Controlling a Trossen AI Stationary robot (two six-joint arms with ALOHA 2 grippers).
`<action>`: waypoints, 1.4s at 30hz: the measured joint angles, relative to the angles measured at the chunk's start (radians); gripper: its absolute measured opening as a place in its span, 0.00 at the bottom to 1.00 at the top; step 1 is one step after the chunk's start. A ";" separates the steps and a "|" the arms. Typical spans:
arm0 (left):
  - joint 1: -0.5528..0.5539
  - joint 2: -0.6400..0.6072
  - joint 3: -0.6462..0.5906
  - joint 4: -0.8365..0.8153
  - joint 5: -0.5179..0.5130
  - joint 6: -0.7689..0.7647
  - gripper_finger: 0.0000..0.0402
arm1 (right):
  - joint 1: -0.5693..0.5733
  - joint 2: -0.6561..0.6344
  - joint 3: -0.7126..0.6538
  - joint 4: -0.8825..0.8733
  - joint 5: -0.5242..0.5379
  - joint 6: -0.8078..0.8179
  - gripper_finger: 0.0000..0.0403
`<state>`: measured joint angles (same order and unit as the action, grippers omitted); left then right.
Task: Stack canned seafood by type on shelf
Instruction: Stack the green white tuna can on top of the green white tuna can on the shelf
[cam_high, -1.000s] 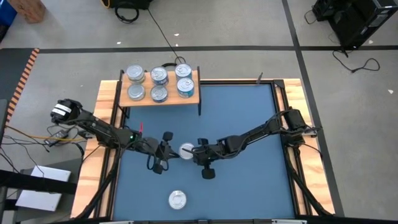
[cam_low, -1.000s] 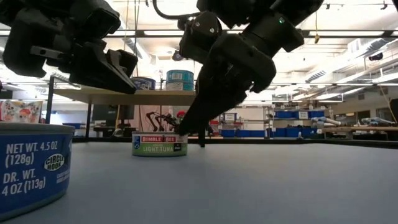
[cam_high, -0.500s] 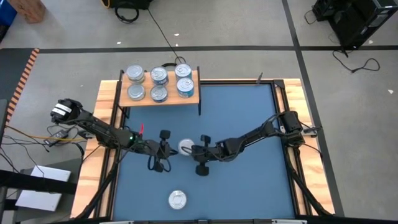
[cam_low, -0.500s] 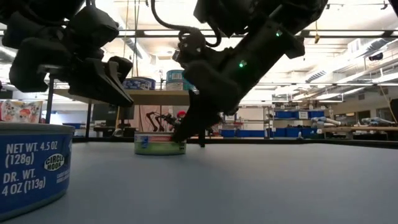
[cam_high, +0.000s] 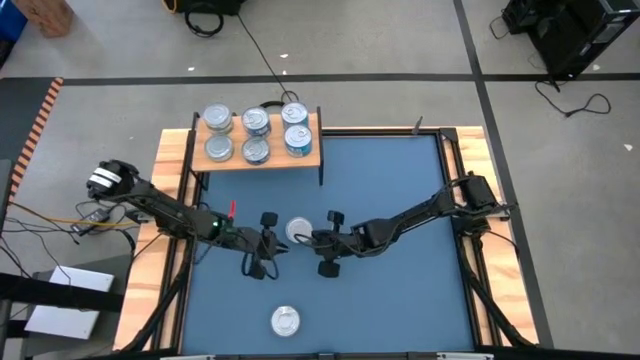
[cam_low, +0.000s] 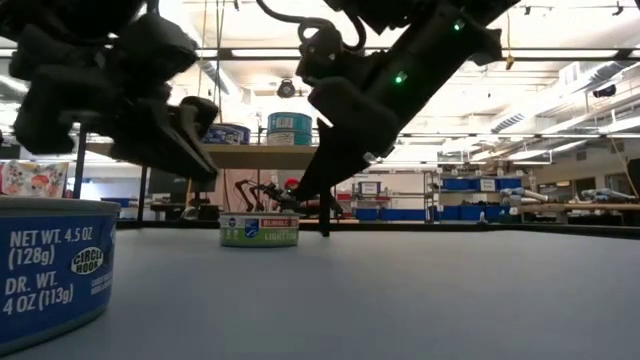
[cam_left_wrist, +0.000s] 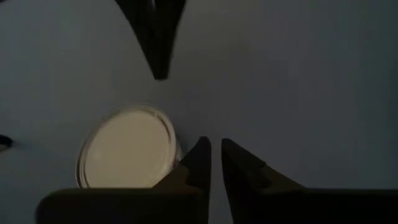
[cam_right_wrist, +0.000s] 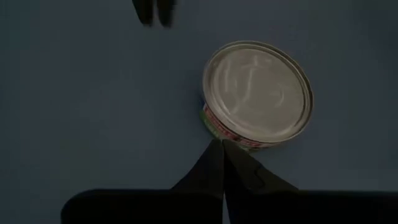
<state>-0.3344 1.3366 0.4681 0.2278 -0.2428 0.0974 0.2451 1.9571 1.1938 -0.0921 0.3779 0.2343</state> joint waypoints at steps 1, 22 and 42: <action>0.000 0.019 0.011 0.009 -0.017 0.004 0.12 | 0.003 -0.001 0.000 0.001 0.001 -0.002 0.02; 0.002 0.284 0.100 -0.014 -0.285 0.214 0.22 | 0.042 0.000 -0.001 -0.065 0.051 -0.001 0.02; 0.048 0.289 0.165 -0.073 -0.320 0.206 0.22 | 0.043 0.000 -0.001 -0.067 0.051 -0.001 0.02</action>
<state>-0.2860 1.6253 0.6331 0.1544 -0.5625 0.3031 0.2878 1.9575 1.1931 -0.1586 0.4290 0.2329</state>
